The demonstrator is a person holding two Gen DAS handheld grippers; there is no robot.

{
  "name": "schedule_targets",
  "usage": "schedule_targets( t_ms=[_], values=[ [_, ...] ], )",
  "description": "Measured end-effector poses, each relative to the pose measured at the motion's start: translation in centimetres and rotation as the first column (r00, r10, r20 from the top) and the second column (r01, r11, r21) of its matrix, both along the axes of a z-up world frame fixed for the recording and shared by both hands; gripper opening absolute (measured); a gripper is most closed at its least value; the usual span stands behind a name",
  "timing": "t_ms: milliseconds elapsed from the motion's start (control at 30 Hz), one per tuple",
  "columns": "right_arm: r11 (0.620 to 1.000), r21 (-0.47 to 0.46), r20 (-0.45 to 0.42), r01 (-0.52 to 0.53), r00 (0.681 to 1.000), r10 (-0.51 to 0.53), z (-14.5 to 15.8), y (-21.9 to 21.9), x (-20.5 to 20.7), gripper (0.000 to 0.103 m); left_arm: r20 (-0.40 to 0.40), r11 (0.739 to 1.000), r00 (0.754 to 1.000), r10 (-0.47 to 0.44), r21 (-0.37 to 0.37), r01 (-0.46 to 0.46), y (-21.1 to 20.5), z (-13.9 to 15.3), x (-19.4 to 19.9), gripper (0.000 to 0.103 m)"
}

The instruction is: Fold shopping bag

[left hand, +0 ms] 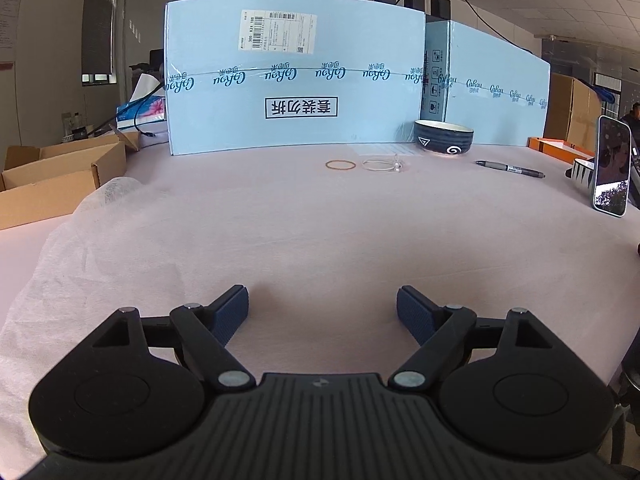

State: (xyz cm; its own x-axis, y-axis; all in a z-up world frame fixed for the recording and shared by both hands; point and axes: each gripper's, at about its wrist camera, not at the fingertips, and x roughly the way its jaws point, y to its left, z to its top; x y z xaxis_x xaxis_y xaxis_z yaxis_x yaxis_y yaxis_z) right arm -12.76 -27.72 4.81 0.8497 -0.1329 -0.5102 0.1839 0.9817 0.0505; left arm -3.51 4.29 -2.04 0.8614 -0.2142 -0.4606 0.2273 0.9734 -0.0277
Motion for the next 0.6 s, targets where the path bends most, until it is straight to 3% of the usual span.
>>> schedule_targets(
  t_ms=[167,600],
  values=[
    [0.999,0.027,-0.001,0.035,0.999,-0.035,-0.4,-0.3,0.1,0.023,0.007,1.0,1.0,0.001,-0.008,-0.001,0.2,-0.1,-0.2,0.08],
    [0.997,-0.014,0.034,0.076,0.997,-0.075,-1.0,1.0,-0.1,0.022,0.014,1.0,1.0,0.005,-0.019,-0.005,0.4,-0.1,-0.4,0.08]
  ],
)
